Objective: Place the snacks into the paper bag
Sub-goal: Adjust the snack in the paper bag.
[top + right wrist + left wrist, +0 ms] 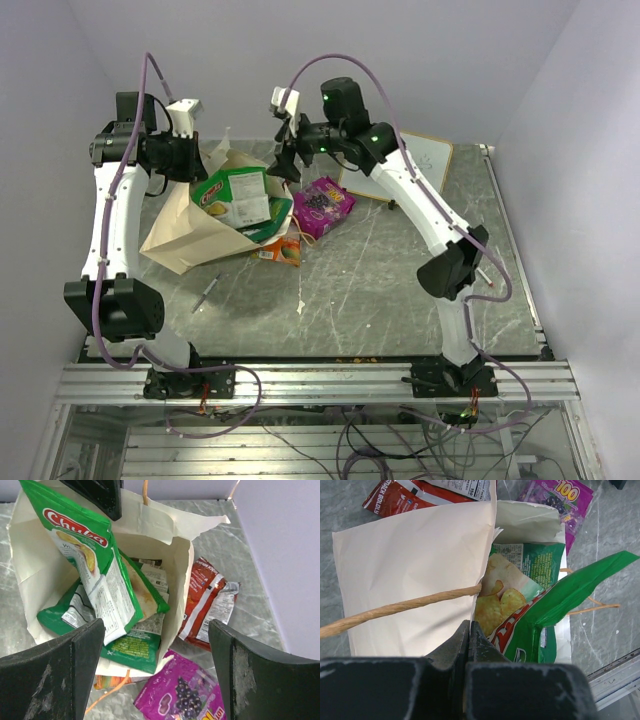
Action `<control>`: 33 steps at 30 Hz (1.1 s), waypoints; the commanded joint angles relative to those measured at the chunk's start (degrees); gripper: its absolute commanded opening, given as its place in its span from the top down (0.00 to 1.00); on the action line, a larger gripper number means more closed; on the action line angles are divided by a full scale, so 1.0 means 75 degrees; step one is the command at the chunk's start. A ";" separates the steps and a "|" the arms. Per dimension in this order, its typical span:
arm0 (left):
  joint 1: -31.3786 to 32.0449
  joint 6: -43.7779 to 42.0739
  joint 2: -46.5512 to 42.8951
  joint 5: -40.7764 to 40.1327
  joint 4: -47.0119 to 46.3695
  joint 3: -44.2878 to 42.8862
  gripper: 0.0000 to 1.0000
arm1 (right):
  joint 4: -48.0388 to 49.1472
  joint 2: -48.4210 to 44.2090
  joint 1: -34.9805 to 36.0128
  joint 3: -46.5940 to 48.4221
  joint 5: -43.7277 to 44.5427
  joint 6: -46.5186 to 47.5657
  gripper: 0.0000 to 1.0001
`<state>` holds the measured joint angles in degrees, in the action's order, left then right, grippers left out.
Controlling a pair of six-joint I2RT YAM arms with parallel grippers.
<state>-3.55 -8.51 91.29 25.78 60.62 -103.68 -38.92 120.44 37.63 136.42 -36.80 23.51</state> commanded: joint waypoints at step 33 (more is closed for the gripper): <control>-0.0043 -0.0002 -0.0231 0.0018 -0.0344 -0.0010 0.93 | -0.1120 -0.1150 0.0244 -0.2028 -0.1621 0.3138 1.00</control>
<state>-3.55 -8.54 91.07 25.78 60.29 -103.53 -41.87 117.36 40.38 123.74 -48.18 38.68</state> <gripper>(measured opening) 0.075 0.006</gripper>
